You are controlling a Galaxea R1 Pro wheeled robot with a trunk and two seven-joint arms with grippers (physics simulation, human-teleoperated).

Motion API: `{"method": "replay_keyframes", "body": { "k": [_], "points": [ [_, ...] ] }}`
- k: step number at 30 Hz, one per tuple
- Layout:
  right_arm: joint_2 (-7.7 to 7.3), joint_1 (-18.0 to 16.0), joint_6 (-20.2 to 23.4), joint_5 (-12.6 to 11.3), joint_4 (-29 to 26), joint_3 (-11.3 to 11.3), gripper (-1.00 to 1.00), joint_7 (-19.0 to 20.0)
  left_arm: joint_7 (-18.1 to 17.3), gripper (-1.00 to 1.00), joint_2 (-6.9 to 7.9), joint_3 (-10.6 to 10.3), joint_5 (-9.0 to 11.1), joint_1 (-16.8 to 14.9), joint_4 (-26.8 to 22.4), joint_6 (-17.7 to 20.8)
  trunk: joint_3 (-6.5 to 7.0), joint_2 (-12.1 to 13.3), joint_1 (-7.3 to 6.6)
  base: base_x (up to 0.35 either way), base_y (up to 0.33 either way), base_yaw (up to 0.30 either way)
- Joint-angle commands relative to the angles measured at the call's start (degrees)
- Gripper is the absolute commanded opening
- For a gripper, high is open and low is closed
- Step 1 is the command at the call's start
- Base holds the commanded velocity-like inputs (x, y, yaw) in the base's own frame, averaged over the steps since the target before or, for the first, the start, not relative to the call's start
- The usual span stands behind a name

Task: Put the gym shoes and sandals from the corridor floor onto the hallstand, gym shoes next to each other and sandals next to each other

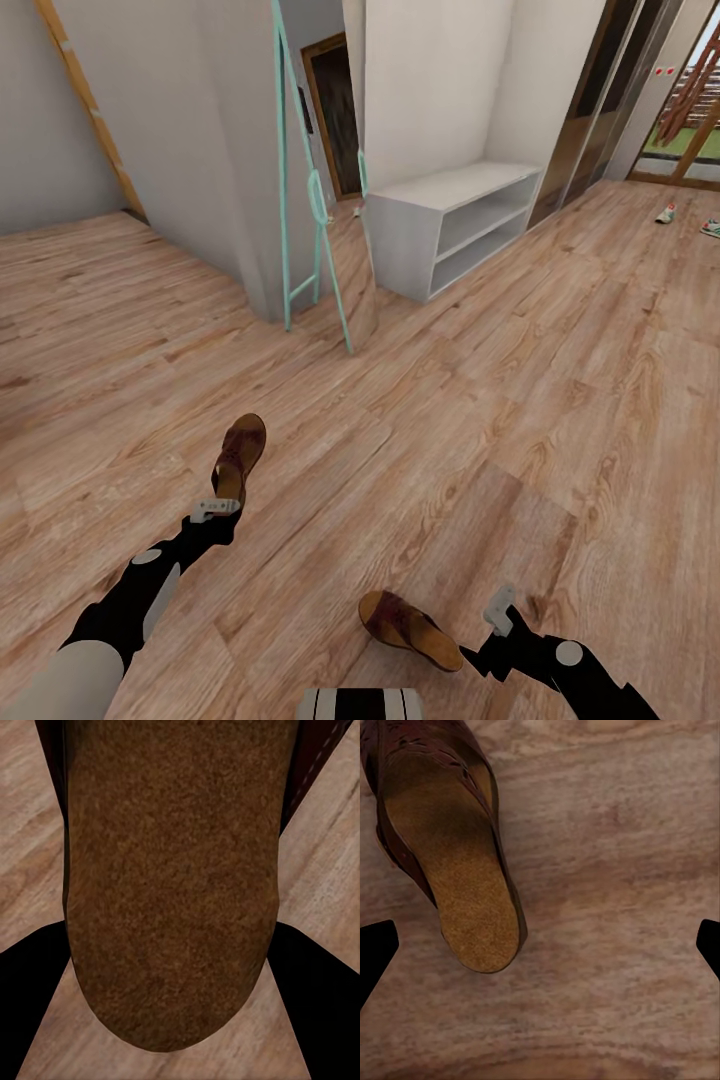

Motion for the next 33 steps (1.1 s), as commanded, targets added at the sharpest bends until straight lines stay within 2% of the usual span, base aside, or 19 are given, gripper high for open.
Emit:
{"method": "replay_keyframes", "body": {
  "k": [1,31,33],
  "points": [
    [-0.03,-0.02,-0.39,0.61,-0.01,0.08,1.0,-0.02,-0.38,-1.0,-0.03,0.24,0.12,-0.02,-0.05,0.29,-0.04,-0.02,-0.01,0.014,0.014,0.0],
    [-0.03,-0.02,-0.39,0.61,-0.07,0.16,1.0,-0.02,-0.43,-1.0,-0.4,0.24,-0.16,-0.03,-0.41,0.23,-0.04,-0.02,-0.01,0.035,0.03,0.0],
    [-0.03,-0.02,-0.39,0.61,-0.08,0.13,1.0,-0.02,-0.44,-1.0,-0.4,0.22,-0.14,-0.04,-0.55,0.25,-0.48,-0.04,0.04,0.0,0.0,0.0]
  ]
}}
